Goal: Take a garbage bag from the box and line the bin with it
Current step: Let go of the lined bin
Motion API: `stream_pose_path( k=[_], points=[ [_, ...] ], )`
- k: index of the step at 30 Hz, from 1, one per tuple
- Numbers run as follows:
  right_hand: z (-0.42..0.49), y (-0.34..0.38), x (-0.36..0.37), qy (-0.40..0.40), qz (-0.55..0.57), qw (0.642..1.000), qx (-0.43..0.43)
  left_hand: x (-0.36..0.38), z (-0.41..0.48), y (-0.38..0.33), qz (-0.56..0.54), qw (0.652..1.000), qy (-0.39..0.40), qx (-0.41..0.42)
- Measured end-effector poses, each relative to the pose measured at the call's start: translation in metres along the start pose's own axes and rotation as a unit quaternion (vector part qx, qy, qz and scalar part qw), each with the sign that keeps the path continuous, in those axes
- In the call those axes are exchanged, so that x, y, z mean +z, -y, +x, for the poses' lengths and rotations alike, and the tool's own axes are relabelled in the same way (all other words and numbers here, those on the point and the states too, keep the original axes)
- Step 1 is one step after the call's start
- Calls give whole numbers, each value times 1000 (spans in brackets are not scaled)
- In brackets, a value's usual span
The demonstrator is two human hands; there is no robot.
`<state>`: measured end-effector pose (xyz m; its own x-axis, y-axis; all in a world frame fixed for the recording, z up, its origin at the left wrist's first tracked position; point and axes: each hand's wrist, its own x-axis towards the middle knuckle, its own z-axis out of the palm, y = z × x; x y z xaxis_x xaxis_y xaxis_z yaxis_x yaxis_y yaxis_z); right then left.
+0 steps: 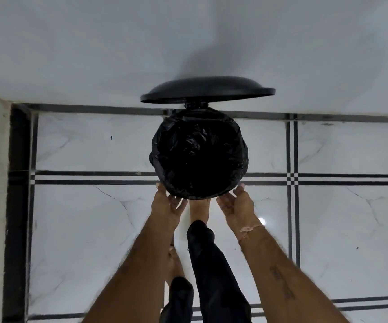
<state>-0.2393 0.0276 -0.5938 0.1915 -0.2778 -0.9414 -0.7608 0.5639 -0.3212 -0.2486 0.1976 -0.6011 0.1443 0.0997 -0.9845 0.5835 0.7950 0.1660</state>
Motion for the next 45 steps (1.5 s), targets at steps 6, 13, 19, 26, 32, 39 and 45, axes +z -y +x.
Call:
stream_pose_path(
  k=[6,13,19,26,32,39,45],
  points=[
    [-67,66,33,-6,-162,957,-241,38,-79,-58,126,970,-52,203],
    [-117,166,82,53,-213,885,-411,108,-134,-131,217,913,64,338],
    [-109,182,81,60,-375,828,-412,114,-132,-135,357,866,64,345],
    [-106,133,36,44,-448,791,-414,65,-125,-101,443,793,33,418],
    [-51,66,4,22,-448,774,-447,17,-79,-39,436,754,35,491],
    [24,9,-24,19,-482,715,-506,-19,10,28,410,734,2,541],
    [62,-10,-25,10,-499,686,-529,-23,46,47,417,722,-4,553]
  ],
)
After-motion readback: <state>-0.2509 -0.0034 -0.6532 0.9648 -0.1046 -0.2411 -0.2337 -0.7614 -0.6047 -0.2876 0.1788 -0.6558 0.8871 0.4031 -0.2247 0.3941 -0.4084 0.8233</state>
